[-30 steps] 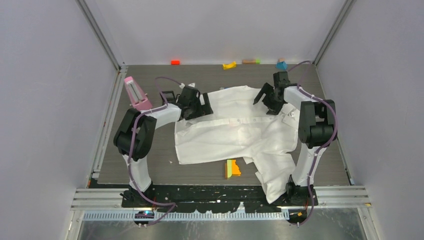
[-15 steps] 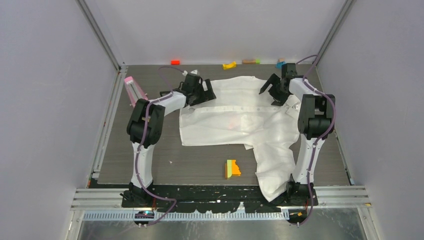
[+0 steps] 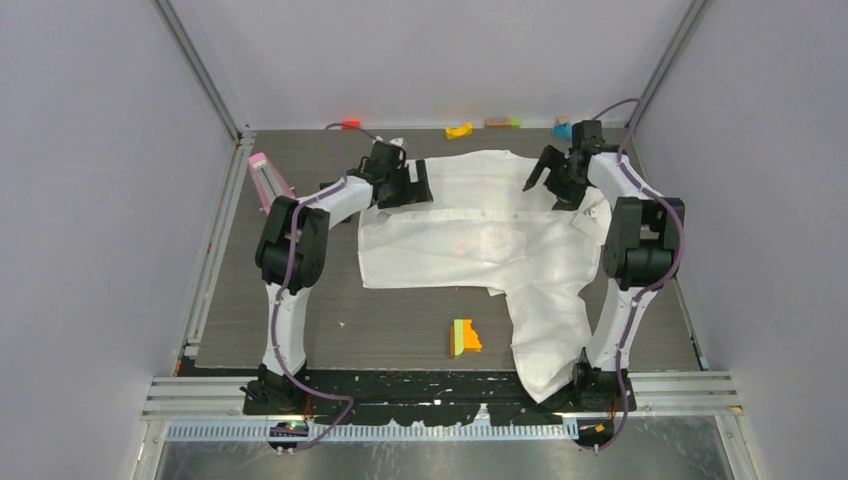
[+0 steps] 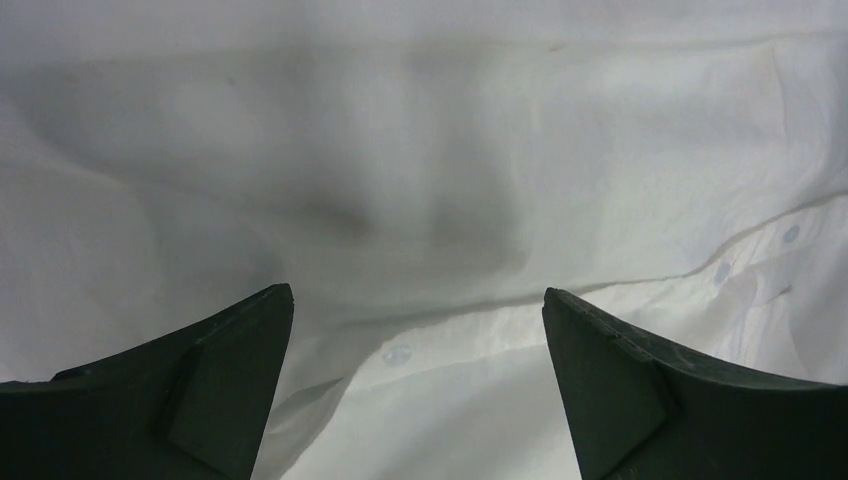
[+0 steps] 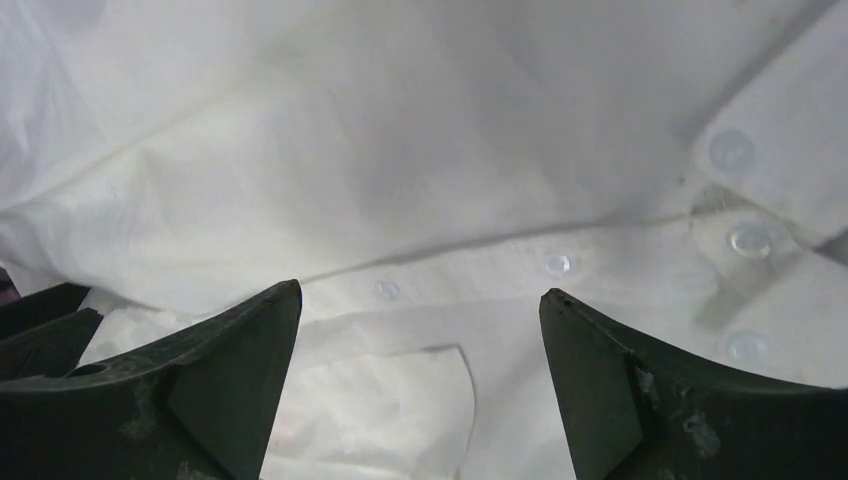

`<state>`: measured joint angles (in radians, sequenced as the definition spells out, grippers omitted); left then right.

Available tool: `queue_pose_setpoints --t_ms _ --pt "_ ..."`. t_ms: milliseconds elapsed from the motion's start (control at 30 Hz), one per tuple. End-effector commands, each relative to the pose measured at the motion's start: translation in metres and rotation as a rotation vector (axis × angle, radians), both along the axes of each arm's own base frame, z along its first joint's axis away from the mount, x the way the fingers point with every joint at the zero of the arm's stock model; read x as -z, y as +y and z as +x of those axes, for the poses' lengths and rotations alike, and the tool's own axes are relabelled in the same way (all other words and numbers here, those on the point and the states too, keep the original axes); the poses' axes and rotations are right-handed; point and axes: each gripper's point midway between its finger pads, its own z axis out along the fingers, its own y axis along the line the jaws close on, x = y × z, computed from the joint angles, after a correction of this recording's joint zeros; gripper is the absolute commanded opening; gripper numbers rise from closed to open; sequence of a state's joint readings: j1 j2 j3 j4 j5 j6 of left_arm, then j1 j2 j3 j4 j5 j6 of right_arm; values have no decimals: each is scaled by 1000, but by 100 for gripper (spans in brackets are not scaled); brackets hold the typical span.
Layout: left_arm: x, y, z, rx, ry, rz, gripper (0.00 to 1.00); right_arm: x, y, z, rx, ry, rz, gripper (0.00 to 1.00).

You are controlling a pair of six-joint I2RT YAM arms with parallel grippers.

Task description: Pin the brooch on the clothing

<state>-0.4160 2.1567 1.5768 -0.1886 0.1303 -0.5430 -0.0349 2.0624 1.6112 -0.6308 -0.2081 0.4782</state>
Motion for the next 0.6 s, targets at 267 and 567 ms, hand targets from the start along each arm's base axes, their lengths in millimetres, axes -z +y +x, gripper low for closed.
queue_pose_setpoints --t_ms 267,567 --pt "-123 31 -83 79 -116 59 100 -104 0 -93 -14 -184 -36 95" --pt "-116 141 -106 -201 -96 134 100 -117 14 -155 6 -219 31 91"
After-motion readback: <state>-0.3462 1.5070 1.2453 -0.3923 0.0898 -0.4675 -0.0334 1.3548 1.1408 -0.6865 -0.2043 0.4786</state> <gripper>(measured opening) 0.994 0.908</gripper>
